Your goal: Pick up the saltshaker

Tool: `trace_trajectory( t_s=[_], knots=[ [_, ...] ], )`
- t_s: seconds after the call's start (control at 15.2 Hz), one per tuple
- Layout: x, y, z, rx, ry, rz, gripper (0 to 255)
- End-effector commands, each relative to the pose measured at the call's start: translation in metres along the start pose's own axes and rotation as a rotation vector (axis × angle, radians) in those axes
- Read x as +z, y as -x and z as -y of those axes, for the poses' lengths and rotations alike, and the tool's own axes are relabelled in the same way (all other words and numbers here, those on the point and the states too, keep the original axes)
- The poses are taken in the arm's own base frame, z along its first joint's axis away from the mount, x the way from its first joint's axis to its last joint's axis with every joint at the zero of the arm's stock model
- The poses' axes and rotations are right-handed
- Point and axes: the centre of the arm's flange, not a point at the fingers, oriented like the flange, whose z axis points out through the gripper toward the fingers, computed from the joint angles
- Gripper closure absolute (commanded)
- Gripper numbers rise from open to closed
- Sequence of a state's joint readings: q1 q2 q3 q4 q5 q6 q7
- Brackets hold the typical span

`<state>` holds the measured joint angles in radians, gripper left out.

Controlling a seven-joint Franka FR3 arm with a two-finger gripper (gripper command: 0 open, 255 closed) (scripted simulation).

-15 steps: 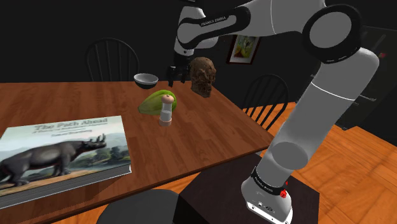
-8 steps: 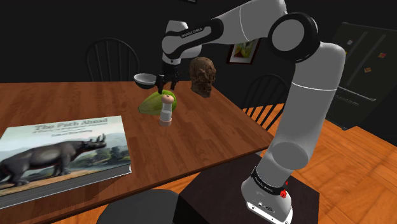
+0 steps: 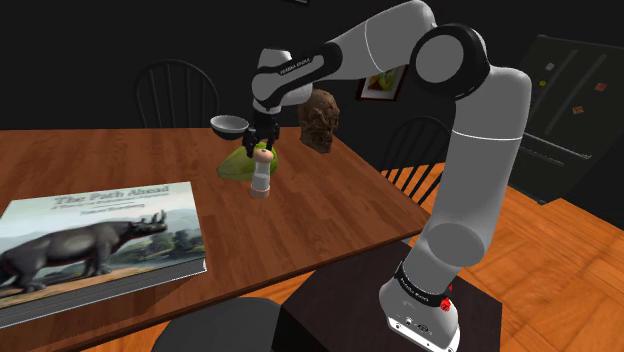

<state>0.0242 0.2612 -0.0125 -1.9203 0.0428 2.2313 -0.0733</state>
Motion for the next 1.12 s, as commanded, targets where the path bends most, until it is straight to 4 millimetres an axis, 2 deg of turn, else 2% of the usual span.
trace_trajectory(
  t_s=[0.0, 0.59, 1.06],
  knots=[
    [0.002, 0.000, 0.000, 0.000, 0.000, 0.000, 255],
    [0.002, 0.000, 0.000, 0.000, 0.000, 0.000, 255],
    [-0.035, -0.002, 0.001, 0.000, 0.000, 0.000, 255]
  ],
)
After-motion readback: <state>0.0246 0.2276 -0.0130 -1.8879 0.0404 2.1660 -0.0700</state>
